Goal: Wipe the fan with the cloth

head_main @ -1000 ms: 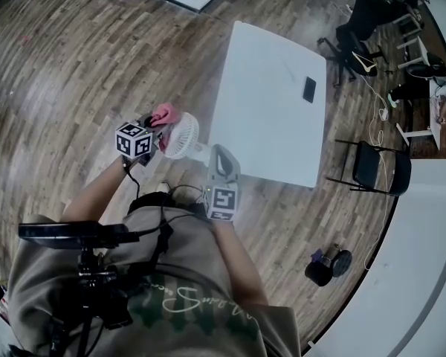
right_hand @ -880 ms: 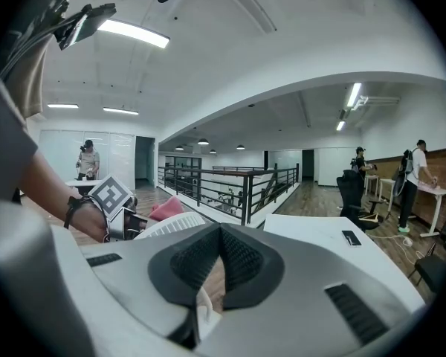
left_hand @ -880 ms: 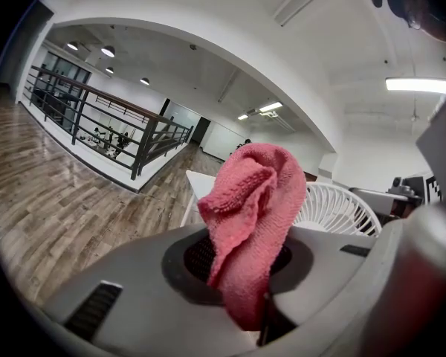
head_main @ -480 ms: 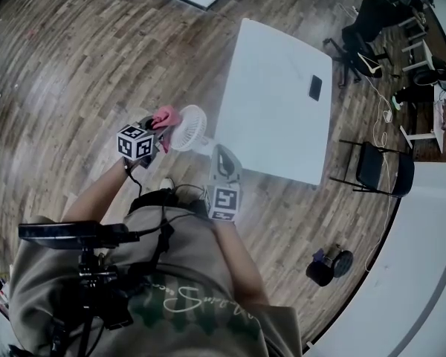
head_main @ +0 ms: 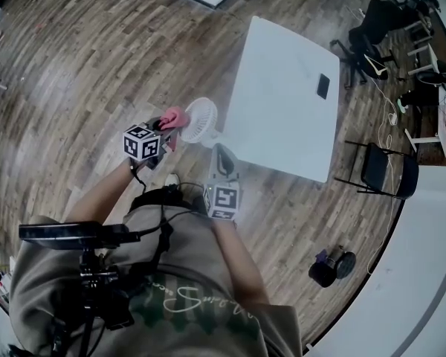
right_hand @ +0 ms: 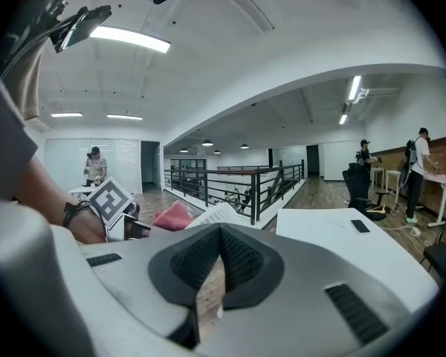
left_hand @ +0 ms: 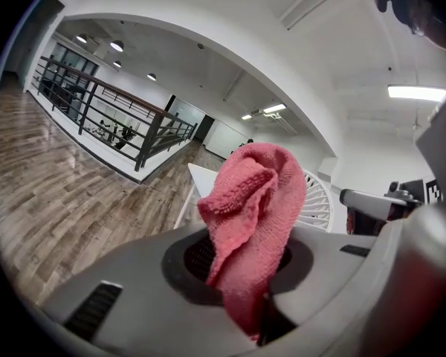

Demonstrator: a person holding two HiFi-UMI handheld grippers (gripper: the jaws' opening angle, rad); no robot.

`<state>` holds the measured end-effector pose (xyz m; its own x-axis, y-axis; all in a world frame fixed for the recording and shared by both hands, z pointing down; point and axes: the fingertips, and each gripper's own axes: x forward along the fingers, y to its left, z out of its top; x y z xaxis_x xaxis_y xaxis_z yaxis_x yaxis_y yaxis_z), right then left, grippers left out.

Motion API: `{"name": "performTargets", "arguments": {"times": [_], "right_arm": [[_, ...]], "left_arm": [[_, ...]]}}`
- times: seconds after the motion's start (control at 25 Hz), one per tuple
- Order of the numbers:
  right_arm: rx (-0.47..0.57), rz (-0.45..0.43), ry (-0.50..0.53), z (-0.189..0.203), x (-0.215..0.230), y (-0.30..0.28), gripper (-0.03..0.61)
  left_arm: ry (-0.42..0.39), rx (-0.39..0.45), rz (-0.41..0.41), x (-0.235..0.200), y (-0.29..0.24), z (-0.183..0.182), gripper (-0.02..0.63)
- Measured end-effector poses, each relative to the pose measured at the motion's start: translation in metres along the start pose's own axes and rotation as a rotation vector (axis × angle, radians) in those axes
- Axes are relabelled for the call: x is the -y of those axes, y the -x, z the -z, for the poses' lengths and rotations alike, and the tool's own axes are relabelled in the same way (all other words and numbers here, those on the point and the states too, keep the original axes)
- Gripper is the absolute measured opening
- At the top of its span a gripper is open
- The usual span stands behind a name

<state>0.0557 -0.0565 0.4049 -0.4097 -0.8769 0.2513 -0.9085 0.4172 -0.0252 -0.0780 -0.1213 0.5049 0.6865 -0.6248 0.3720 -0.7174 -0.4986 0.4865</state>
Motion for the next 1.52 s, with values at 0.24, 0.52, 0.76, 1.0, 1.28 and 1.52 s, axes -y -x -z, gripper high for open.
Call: {"name": "performTargets", "arguments": {"times": [0.24,0.52,0.76,1.0,1.28,1.52], "right_arm": [[0.023,0.006,-0.011,-0.004,-0.005,0.006,0.026],[0.025,0.023,-0.018,-0.001,-0.005,0.018,0.026],[0.025,0.014,-0.018,-0.003,-0.004,0.02,0.026],[0.016,-0.013,-0.015,0.001,-0.009,0.022,0.026],[0.017,-0.036,-0.017,0.001,-0.009,0.018,0.026],[0.024,-0.042,-0.032,0.001,0.004,0.018,0.026]], "left_arm": [[0.006,-0.001,0.009,0.007,0.009,0.006,0.1],[0.001,0.015,0.035,0.024,0.016,0.005,0.1],[0.011,0.025,0.032,0.03,0.021,0.008,0.1],[0.035,0.067,0.042,0.048,0.024,0.0,0.1],[0.063,0.103,0.066,0.061,0.025,-0.012,0.1],[0.064,0.137,0.083,0.079,0.023,-0.025,0.1]]}}
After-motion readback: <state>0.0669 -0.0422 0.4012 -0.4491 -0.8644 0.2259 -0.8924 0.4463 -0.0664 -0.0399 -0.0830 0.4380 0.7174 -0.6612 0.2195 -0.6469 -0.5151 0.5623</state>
